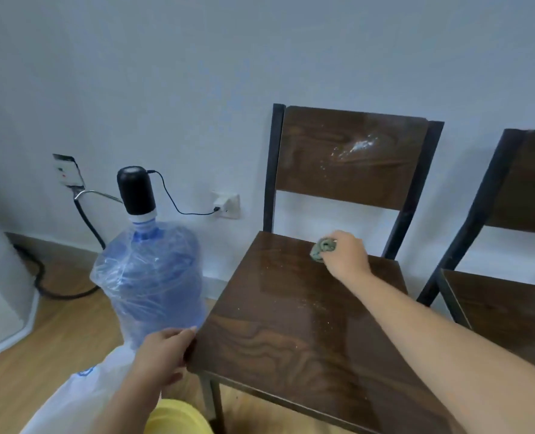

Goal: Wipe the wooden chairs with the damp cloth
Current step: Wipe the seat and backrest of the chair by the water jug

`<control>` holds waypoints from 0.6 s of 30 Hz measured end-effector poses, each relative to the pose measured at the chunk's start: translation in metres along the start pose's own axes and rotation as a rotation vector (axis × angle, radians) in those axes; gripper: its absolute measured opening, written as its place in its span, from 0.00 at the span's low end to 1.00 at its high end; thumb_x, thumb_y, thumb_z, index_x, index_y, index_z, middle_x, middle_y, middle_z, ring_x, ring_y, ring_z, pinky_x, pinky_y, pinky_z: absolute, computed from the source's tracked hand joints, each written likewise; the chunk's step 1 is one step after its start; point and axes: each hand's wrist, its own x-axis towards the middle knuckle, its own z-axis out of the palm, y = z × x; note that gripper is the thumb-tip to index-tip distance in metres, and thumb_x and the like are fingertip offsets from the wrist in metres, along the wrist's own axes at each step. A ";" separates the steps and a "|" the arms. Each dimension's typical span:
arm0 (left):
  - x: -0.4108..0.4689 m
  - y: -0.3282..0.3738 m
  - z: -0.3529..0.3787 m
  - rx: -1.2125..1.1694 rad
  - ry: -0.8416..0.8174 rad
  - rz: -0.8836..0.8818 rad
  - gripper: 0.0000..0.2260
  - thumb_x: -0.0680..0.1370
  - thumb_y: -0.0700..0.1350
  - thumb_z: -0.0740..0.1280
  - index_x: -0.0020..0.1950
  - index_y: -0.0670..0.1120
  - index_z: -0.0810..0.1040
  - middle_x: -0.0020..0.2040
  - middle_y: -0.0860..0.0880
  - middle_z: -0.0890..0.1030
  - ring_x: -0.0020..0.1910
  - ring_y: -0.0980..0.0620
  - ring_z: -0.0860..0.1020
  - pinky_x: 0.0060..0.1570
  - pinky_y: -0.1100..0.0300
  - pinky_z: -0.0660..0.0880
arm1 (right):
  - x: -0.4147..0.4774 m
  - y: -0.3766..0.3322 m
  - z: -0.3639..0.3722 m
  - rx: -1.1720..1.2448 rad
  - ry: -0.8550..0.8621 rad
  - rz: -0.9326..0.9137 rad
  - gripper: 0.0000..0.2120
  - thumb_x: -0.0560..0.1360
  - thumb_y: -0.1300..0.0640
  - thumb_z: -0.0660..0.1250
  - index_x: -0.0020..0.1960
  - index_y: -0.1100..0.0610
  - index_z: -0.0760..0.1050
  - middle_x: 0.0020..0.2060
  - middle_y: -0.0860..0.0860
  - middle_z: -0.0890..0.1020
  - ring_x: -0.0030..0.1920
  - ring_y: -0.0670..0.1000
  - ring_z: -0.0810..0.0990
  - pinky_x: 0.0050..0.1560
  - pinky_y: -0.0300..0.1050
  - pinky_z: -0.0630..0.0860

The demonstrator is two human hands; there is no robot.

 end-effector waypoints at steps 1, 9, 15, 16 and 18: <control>0.001 -0.002 0.004 -0.006 0.032 0.015 0.08 0.79 0.46 0.69 0.46 0.44 0.84 0.43 0.41 0.81 0.43 0.43 0.78 0.43 0.52 0.76 | 0.013 0.027 -0.008 -0.064 0.050 0.044 0.06 0.77 0.62 0.70 0.54 0.57 0.80 0.50 0.55 0.83 0.52 0.58 0.81 0.47 0.46 0.77; 0.002 -0.011 0.004 -0.055 0.047 0.045 0.05 0.78 0.41 0.70 0.47 0.48 0.86 0.50 0.45 0.85 0.52 0.42 0.81 0.50 0.48 0.81 | 0.007 0.075 0.018 -0.153 0.062 -0.031 0.14 0.77 0.63 0.71 0.62 0.58 0.82 0.55 0.55 0.85 0.55 0.53 0.82 0.61 0.50 0.79; 0.002 -0.014 0.004 0.010 0.096 0.102 0.04 0.77 0.42 0.72 0.46 0.48 0.87 0.45 0.46 0.86 0.48 0.44 0.83 0.49 0.49 0.82 | -0.103 0.034 0.037 -0.118 -0.144 -0.395 0.20 0.74 0.70 0.66 0.61 0.54 0.83 0.46 0.44 0.81 0.50 0.46 0.72 0.51 0.33 0.70; 0.001 -0.014 0.005 0.035 0.122 0.128 0.05 0.77 0.42 0.71 0.46 0.48 0.87 0.44 0.47 0.86 0.47 0.45 0.83 0.48 0.49 0.82 | -0.124 0.027 0.038 -0.100 -0.172 -0.433 0.21 0.73 0.72 0.66 0.60 0.54 0.83 0.45 0.43 0.80 0.49 0.46 0.72 0.47 0.32 0.68; 0.000 -0.014 0.006 0.067 0.145 0.155 0.05 0.77 0.43 0.71 0.46 0.48 0.87 0.41 0.48 0.87 0.45 0.47 0.83 0.48 0.49 0.82 | -0.161 0.016 0.036 -0.055 -0.264 -0.477 0.23 0.71 0.74 0.65 0.58 0.54 0.84 0.45 0.43 0.81 0.49 0.45 0.72 0.46 0.30 0.68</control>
